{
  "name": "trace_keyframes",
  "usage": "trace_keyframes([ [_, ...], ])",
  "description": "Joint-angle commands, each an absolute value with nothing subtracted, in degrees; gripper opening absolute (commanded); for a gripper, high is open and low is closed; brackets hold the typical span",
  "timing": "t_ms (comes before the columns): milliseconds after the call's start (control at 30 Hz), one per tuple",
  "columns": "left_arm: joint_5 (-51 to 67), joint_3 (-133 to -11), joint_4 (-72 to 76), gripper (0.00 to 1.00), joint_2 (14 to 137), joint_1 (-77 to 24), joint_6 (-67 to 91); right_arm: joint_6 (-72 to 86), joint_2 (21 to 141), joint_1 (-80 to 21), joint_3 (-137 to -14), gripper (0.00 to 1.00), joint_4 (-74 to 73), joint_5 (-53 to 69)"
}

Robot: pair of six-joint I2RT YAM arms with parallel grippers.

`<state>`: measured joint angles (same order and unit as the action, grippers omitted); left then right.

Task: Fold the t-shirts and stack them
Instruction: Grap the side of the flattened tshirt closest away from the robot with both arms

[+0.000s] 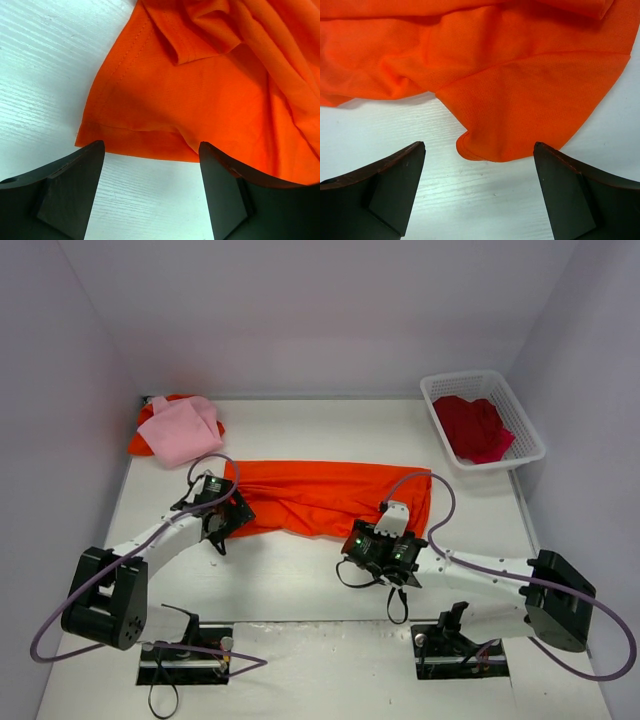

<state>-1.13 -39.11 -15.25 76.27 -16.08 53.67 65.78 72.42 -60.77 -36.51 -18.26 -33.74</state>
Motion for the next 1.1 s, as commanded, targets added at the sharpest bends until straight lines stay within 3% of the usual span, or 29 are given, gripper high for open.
trace_keyframes([
  [0,-2.4,-41.3,-15.0,0.71,77.7,-16.3,54.1,65.8,69.9,-60.7,-36.3,0.86,-19.1,-37.4],
  [333,-1.5,-40.6,-11.8,0.7,81.6,-16.3,54.4,65.4,71.5,-60.6,-37.2,0.86,-19.0,-37.5],
  [467,-1.3,-40.4,-11.4,0.6,81.7,-16.3,54.1,65.4,72.9,-60.6,-37.7,0.86,-19.0,-37.5],
  [600,-1.4,-40.2,-11.4,0.39,81.3,-16.3,54.0,65.6,74.4,-60.6,-38.2,0.85,-19.1,-37.4],
  [900,-2.0,-39.3,-11.9,0.21,80.2,-16.3,53.7,65.3,76.9,-60.8,-39.2,0.84,-18.9,-37.4],
  [967,-2.0,-39.1,-11.8,0.19,80.2,-16.3,53.8,65.4,78.0,-61.0,-39.4,0.79,-18.8,-37.4],
  [1067,-2.1,-39.1,-11.9,0.16,80.2,-16.3,53.6,65.6,79.4,-61.3,-40.0,0.59,-18.7,-37.5],
])
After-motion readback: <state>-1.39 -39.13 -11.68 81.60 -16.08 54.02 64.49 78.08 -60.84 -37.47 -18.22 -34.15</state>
